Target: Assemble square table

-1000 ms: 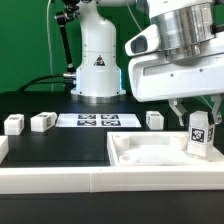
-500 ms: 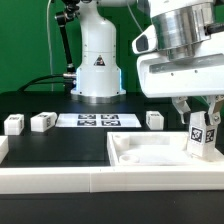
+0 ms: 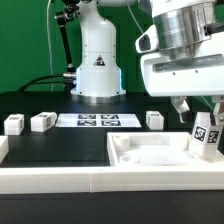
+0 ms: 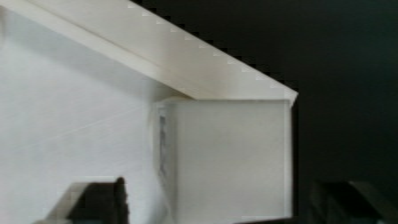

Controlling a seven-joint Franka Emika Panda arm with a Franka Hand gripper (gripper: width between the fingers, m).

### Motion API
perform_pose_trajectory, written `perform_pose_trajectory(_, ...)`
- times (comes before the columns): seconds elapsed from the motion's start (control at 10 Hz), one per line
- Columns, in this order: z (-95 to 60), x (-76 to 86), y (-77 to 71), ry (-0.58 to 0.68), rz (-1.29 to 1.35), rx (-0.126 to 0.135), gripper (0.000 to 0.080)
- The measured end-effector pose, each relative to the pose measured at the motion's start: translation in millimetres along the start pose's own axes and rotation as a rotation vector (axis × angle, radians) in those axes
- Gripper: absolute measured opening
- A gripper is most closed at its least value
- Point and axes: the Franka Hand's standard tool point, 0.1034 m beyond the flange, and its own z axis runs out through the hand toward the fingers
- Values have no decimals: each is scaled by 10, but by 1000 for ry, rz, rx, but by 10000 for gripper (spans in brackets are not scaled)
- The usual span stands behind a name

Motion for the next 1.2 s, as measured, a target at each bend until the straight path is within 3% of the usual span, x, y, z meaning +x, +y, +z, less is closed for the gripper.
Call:
perform_pose_trajectory(0.3,-40,-172,-130,9,-320,-82,646)
perform_pose_trajectory(0.8,-31,-147,-120,-5,-698,-77,649)
perform_pose_trajectory(0.9,-28,-143,-115,-3,-810,-87,649)
perform_pose_trajectory(1.0,-18,-142,-107,17,-966,-129,649)
perform_pose_trajectory(1.2,-14,-118,-98,21,-1163,-155,649)
